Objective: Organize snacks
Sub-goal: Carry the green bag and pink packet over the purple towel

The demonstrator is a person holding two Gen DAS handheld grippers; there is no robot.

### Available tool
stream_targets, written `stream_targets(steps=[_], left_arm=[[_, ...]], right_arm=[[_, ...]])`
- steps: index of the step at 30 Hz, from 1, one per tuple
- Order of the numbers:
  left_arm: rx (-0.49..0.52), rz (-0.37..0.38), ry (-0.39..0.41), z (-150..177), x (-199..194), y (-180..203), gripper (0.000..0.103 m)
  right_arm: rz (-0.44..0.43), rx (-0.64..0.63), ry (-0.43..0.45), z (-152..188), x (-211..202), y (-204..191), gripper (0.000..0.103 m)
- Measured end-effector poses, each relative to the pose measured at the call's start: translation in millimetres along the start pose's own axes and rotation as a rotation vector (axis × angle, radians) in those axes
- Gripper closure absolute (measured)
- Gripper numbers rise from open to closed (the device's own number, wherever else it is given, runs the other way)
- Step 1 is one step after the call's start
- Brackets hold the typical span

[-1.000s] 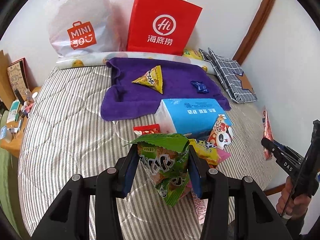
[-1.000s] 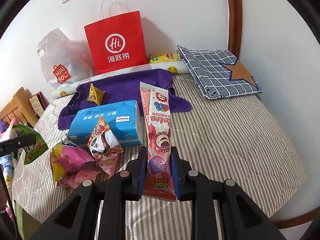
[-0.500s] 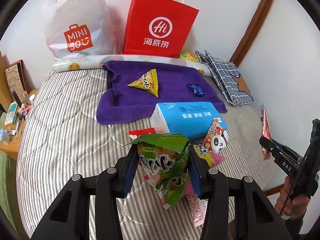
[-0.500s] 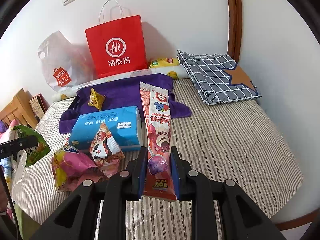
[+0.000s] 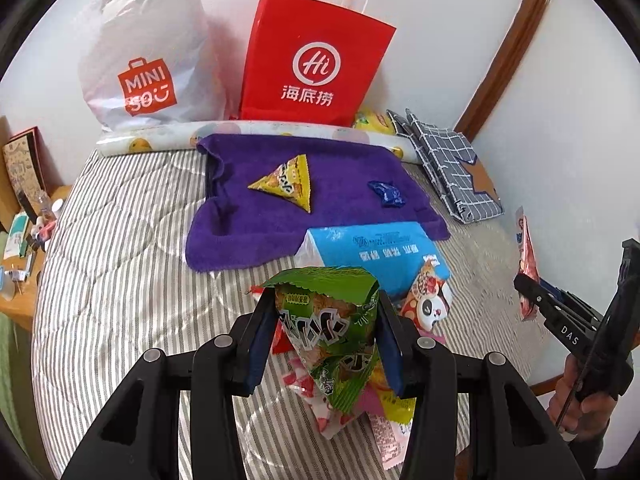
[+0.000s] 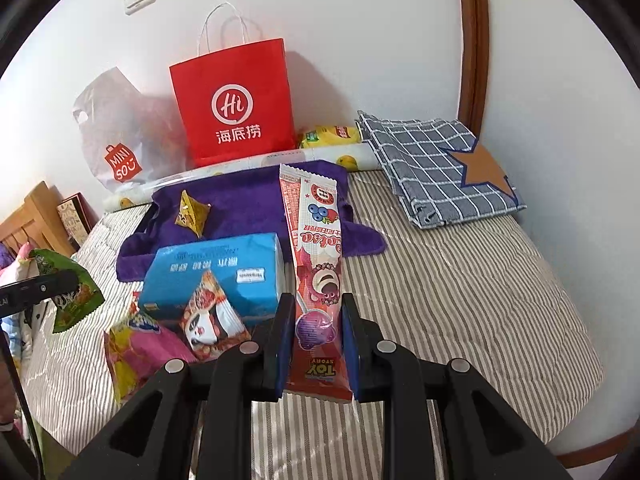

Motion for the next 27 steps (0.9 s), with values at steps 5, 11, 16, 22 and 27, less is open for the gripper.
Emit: stream_targets(steps=[5, 11, 16, 22, 27], left_arm=[[0.011, 0.003, 0.011, -15, 3, -2, 0.056], [0.024, 0.008, 0.014, -33, 12, -5, 0.056], [0.042, 0.005, 0.009, -52, 24, -9, 0.056], [0.063, 0.009, 0.008, -76, 43, -16, 0.056], [0.084, 0.006, 0.003, -96, 58, -22, 0.056]], right_arm=[[-0.013, -0.008, 0.013, -15, 7, -10, 0.081], [-0.025, -0.015, 0.026, -36, 22, -22, 0.081], [-0.020, -0.019, 0.033, -51, 38, -29, 0.081], [-0.020, -0.021, 0.030, -70, 64, -37, 0.081], [-0.029, -0.023, 0.035, -86, 87, -44, 0.081]])
Point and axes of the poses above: each gripper's, at about its wrist camera, not at the fingertips, and x roughly the way its jaws point, y to its right, z to its underside, the point moved 7 cm from there along x, roughly the way its jaws point, and after that the axes turned 14 degrees about x, right-handed, at the moved point
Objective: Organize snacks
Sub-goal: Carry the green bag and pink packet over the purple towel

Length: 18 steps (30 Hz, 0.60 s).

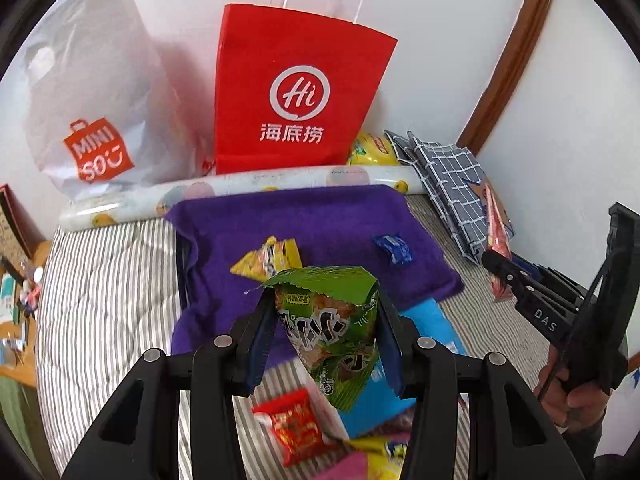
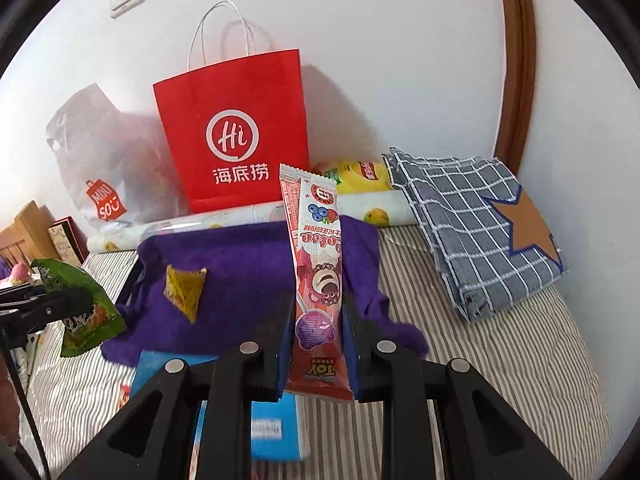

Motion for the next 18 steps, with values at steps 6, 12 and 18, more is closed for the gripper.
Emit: stream_targets(steps=[6, 12, 18], left_arm=[[0.022, -0.015, 0.003, -24, 15, -15, 0.056], [0.020, -0.028, 0.021, -49, 26, -33, 0.056], [-0.034, -0.027, 0.000, -50, 46, -62, 0.056]], right_arm=[[-0.003, 0.001, -0.001, -18, 36, -7, 0.081], [-0.016, -0.004, -0.017, -31, 70, -18, 0.081], [-0.024, -0.016, -0.033, -34, 96, -23, 0.081]])
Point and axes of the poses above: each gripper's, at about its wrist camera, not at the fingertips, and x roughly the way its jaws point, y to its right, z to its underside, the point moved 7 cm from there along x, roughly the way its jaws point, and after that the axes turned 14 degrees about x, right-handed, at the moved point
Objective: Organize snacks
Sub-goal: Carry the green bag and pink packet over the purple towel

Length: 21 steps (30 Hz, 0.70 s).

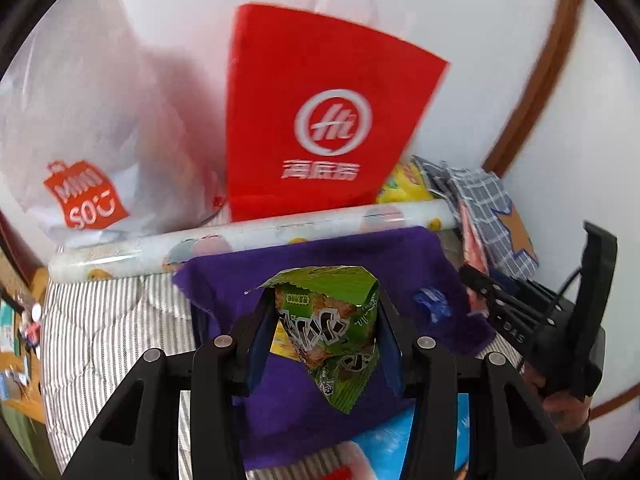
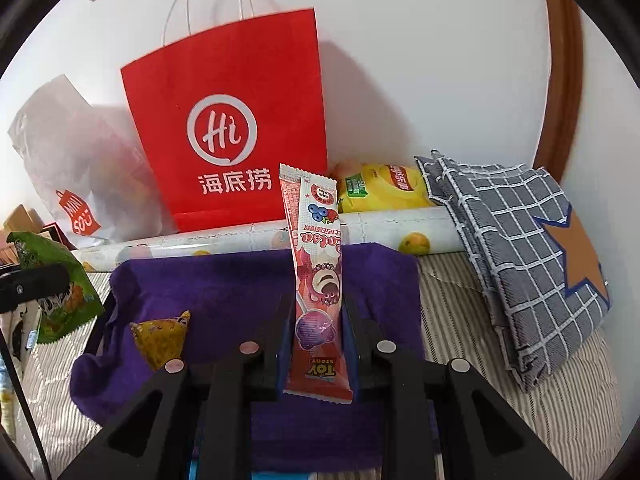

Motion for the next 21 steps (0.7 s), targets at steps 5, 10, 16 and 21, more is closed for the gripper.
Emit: stream_targets(steps=[5, 10, 16, 21], left_arm=[[-0.040, -0.007, -0.031, 5, 10, -20, 0.056], [-0.021, 0.013, -0.083, 16, 30, -9, 0.056], [-0.001, 0.061, -0.132, 25, 46, 7, 0.056], [0.030, 0.068, -0.156, 30, 53, 18, 0.056]], right_arm=[[-0.012, -0.013, -0.029, 5, 16, 1, 0.081], [-0.025, -0.051, -0.092, 21, 28, 0, 0.081], [-0.026, -0.058, -0.126, 27, 31, 5, 0.081], [-0.034, -0.071, -0.166, 34, 35, 4, 0.081]])
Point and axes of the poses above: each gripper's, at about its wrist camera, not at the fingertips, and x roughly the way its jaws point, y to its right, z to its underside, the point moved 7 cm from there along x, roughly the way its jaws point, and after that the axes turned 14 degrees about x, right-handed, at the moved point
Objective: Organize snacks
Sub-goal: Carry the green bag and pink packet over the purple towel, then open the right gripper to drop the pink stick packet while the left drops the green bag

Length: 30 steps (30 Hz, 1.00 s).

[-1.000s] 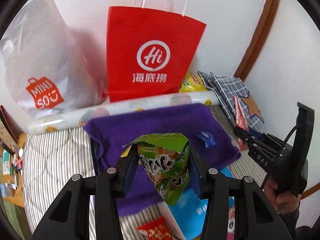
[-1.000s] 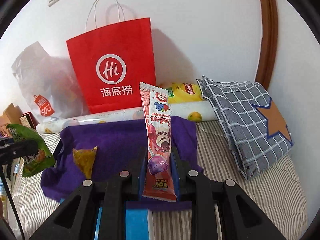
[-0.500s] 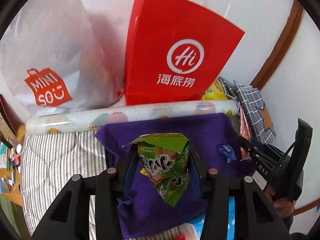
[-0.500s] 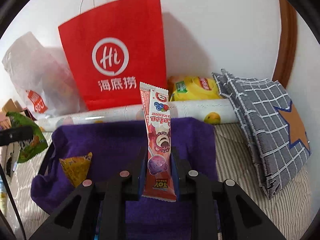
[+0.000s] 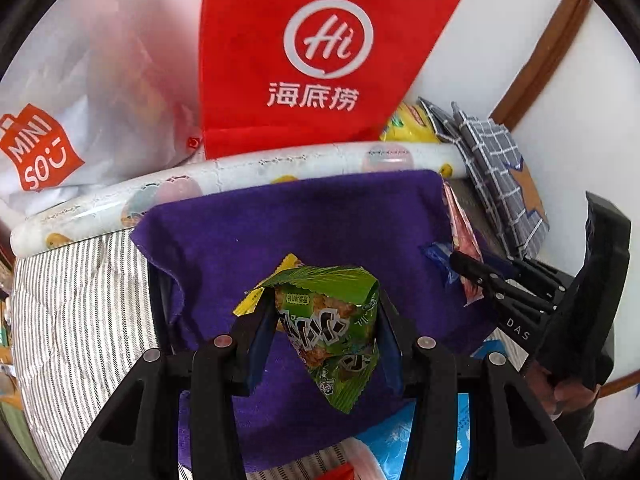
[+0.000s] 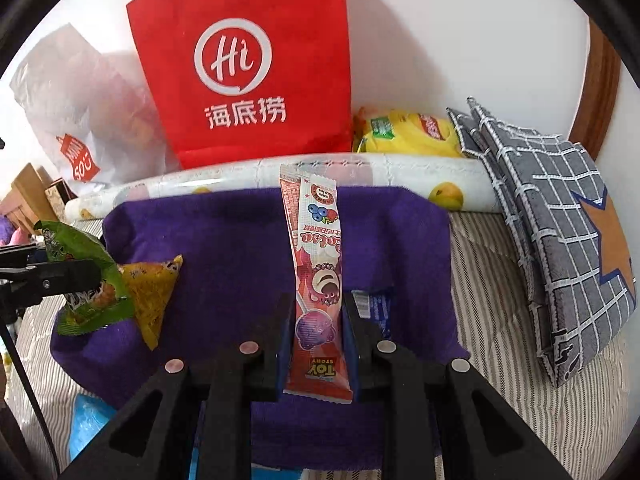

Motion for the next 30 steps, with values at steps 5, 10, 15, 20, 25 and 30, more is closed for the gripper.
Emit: stream_targets(steps=[5, 10, 15, 20, 25, 30], left_arm=[[0.007, -0.003, -0.020, 3, 5, 1, 0.056], [0.000, 0.005, -0.031, 5, 8, 0, 0.056], [-0.005, 0.008, -0.033, 5, 8, -1, 0.056], [-0.012, 0.009, -0.040, 5, 8, -2, 0.056], [0.000, 0.000, -0.042, 4, 5, 0, 0.053], [0.020, 0.001, -0.025, 1, -5, 8, 0.042]], right_arm=[[-0.007, -0.024, 0.004, 2, -1, -7, 0.081], [-0.002, -0.013, 0.004, 2, -1, -4, 0.079], [-0.008, 0.008, 0.007, 0, -3, -1, 0.079], [-0.009, 0.016, 0.014, -2, -5, 0, 0.070], [-0.049, 0.046, 0.043, -9, -17, -1, 0.044], [-0.081, 0.092, 0.076, -17, -38, 1, 0.033]])
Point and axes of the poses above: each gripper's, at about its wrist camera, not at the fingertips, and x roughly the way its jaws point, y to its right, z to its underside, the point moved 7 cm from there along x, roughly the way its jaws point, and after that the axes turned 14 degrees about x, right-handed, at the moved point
